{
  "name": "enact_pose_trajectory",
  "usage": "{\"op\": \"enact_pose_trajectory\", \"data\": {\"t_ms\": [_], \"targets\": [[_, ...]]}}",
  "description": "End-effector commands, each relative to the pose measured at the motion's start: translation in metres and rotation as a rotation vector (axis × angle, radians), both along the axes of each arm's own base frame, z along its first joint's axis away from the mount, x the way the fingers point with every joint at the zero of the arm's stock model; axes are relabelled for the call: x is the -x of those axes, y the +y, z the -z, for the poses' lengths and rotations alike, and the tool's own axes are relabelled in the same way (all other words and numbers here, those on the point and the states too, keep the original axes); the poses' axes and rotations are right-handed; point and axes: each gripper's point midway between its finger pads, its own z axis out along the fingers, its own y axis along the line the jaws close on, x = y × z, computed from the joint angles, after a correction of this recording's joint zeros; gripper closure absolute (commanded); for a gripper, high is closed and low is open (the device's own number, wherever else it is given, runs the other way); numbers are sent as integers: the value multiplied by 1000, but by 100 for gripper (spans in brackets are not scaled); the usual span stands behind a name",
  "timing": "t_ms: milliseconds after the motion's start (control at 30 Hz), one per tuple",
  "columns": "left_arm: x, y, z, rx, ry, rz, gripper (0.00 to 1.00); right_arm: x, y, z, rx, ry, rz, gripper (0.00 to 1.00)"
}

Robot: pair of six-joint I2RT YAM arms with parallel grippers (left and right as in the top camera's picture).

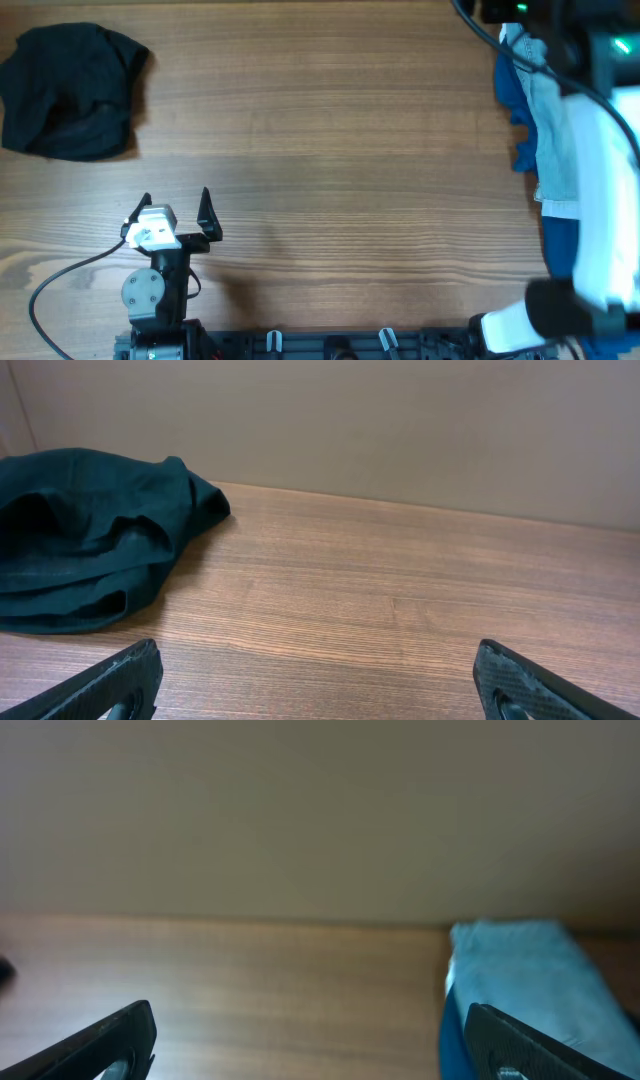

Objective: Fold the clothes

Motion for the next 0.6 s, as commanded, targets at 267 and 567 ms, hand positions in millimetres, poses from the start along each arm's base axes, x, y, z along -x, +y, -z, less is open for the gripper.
{"op": "enact_pose_trajectory", "data": {"t_ms": [267, 567], "targets": [[0, -3, 1, -11, -3, 18, 0, 132, -22, -45, -2, -292, 57, 0], [0, -3, 1, -11, -3, 18, 0, 198, -28, 51, -106, -333, 85, 0]]}}
